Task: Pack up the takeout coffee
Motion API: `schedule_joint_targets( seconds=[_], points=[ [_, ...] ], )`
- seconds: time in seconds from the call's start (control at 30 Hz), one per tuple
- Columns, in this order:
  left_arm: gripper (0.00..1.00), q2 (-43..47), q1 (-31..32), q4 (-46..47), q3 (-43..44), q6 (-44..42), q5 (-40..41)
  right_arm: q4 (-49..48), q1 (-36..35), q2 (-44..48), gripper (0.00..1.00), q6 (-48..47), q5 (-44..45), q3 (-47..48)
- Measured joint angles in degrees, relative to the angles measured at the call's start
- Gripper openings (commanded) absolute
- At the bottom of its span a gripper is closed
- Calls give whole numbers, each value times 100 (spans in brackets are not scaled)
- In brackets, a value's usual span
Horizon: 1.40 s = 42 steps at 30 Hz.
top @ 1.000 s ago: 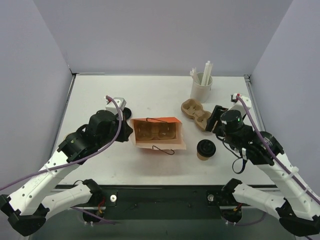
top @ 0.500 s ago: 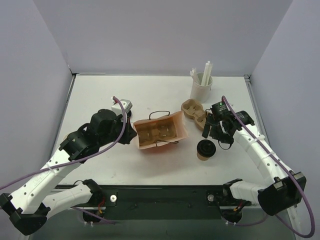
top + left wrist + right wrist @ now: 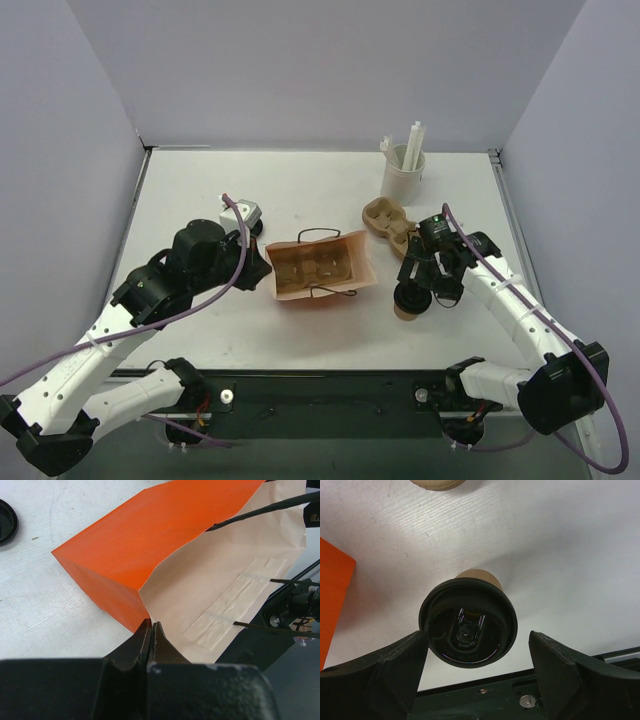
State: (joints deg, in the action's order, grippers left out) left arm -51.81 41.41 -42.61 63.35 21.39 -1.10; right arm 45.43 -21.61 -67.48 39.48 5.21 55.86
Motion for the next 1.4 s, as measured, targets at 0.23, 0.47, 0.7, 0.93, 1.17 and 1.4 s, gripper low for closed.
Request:
schedule_joint_targets(
  seconds=[0.23, 0.47, 0.7, 0.93, 1.17, 1.4],
  points=[
    [0, 13, -76, 2, -13, -90, -136, -192, -330, 7, 84, 282, 59, -195],
    [0, 28, -103, 2, -26, -92, -197, -273, -494, -9, 84, 415, 282, -199],
    [0, 76, -103, 0, -59, -92, -199, -289, -627, -210, 84, 444, 374, -201],
    [0, 85, -114, 2, -76, -87, -199, -323, -763, -369, 79, 470, 531, -260],
    [0, 87, -127, 2, -87, -87, -210, -356, -776, -374, 70, 466, 616, -267],
    [0, 87, -168, 2, -87, -101, -232, -452, -807, -372, 59, 396, 658, -289]
  ],
)
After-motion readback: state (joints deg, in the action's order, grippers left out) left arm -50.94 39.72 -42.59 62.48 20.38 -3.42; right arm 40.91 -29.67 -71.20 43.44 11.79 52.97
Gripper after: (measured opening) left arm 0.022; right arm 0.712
